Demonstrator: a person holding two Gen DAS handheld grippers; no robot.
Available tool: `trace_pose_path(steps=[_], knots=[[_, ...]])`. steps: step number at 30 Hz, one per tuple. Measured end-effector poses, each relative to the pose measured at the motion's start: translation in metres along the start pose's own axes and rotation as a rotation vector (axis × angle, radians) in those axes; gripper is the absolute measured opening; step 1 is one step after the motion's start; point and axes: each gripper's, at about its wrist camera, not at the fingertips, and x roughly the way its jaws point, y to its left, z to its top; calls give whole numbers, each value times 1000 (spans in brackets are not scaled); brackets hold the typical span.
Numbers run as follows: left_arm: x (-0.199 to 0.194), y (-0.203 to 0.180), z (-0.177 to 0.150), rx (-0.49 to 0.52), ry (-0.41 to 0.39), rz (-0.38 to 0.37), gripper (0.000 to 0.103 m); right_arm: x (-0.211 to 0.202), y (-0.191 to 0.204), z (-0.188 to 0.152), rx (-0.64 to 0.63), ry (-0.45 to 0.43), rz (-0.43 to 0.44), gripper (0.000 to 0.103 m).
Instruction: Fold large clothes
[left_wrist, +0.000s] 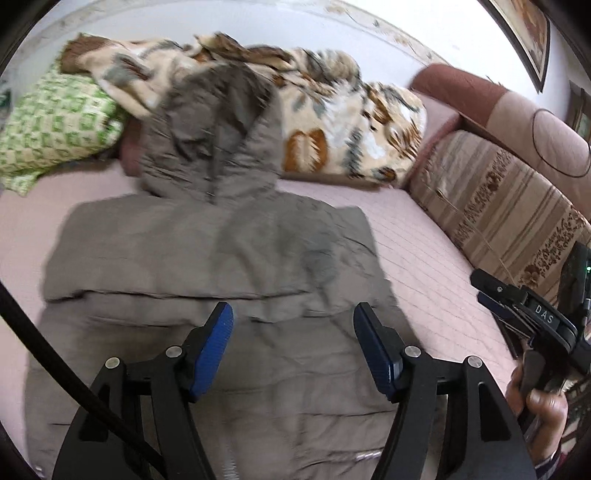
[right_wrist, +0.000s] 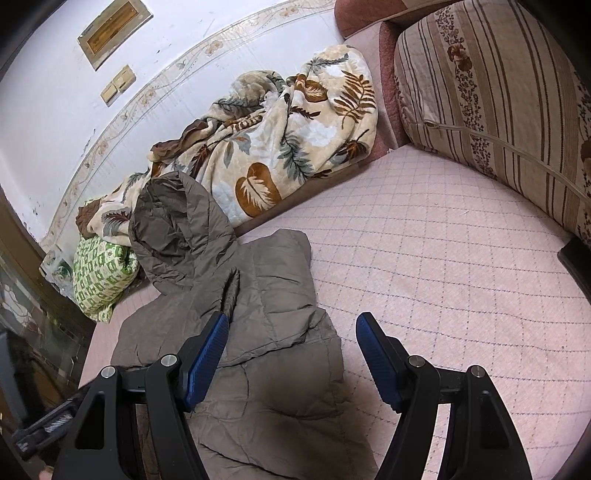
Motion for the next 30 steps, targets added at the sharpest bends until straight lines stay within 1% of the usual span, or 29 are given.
trace_pose_path(steps=[2,7,13,14,19,22,24,27,28,29,30], knots=[[-11,17,2,-5,-20,28,70,2,2,0,-3,3,0,76],[-32,65,7,-34,-69,97,71,8,12,-1,-19,6,-14,76],[-42,130,11,-152,-94,135,71,18,22,-4,-43,11,-42,76],[-42,144,12,-181,-92,149,71,19,23,-4,-45,9,-46,76],[-42,191,15,-250,-108,223,71,27,33,-3,-53,3,-40,76],[-33,207,20,-273,-118,226,71,38,48,-7,-86,11,-26,76],[-24,212,23,-268,-126,229,71,46,59,-11,-120,23,-25,76],[-8,216,25,-241,-122,269,71,64,80,-21,-192,39,-18,76],[-2,217,26,-229,-116,275,71,69,85,-23,-199,50,-7,71],[5,218,28,-203,-111,296,71,76,93,-24,-209,65,14,62],[9,220,29,-186,-112,331,71,83,103,-25,-226,77,34,60]])
